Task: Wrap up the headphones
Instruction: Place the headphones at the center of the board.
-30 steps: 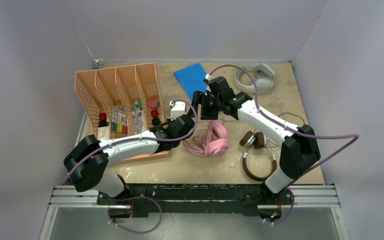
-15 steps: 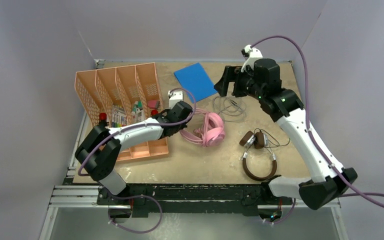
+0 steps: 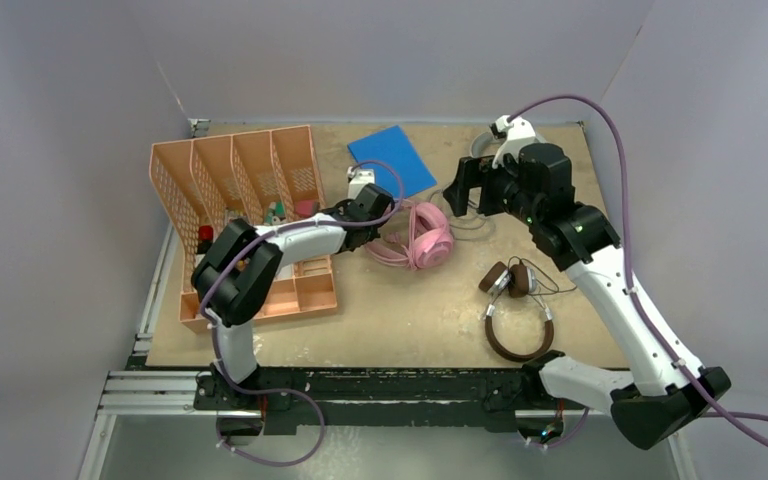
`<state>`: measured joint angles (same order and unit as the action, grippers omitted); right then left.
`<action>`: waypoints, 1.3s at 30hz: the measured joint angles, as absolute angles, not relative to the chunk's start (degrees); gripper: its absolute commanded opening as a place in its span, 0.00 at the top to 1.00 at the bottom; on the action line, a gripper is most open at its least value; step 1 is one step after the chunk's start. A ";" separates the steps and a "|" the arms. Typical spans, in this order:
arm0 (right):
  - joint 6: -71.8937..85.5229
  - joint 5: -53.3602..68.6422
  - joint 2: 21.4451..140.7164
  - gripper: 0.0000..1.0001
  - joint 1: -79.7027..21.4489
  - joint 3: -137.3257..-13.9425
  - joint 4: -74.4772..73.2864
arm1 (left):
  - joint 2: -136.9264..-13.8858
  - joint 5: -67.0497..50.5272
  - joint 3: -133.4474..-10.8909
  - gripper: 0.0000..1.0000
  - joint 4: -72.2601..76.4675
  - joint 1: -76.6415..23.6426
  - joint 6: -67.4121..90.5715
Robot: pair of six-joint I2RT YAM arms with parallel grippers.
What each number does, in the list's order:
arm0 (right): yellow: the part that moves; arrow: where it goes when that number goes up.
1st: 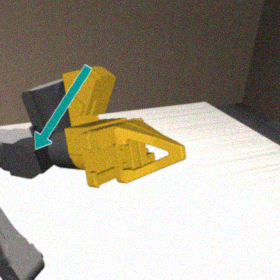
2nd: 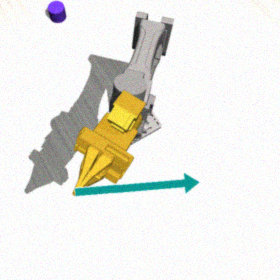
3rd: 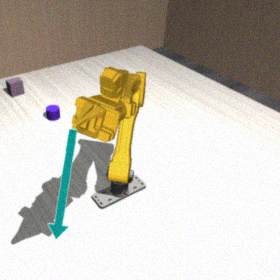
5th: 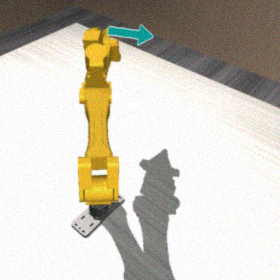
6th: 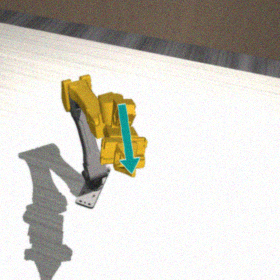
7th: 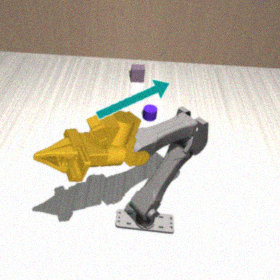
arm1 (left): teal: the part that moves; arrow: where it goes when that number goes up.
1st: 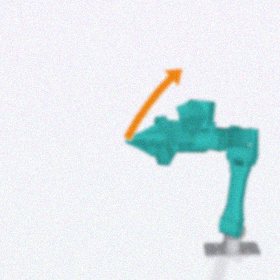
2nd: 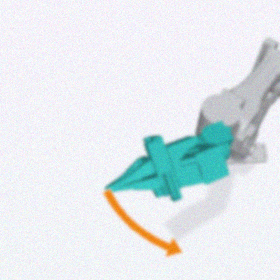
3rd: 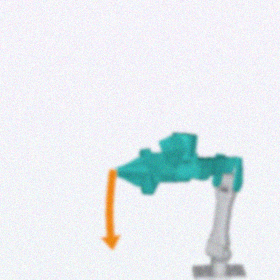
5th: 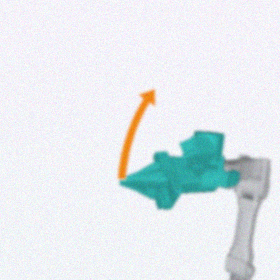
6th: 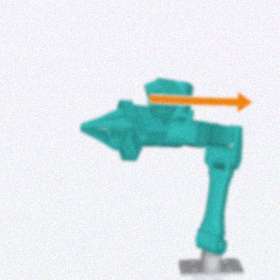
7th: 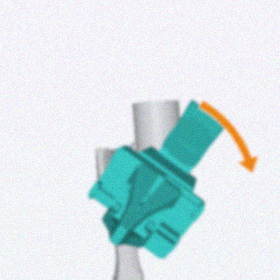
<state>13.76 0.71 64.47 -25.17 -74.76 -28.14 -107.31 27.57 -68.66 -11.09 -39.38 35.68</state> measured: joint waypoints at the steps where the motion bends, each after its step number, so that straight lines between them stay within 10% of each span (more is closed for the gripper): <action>1: 13.32 0.36 64.18 0.05 -25.17 -74.76 -28.12 | -107.68 27.70 -68.71 1.00 -11.03 -39.35 35.68; 28: 9.15 -1.32 63.53 0.05 -25.06 -73.84 -31.55 | -95.42 30.30 -64.60 0.34 -15.35 -39.24 33.43; 39: 16.36 -0.12 62.87 0.01 -25.06 -69.60 -36.84 | -76.53 14.61 -75.81 0.30 -23.53 -39.13 30.55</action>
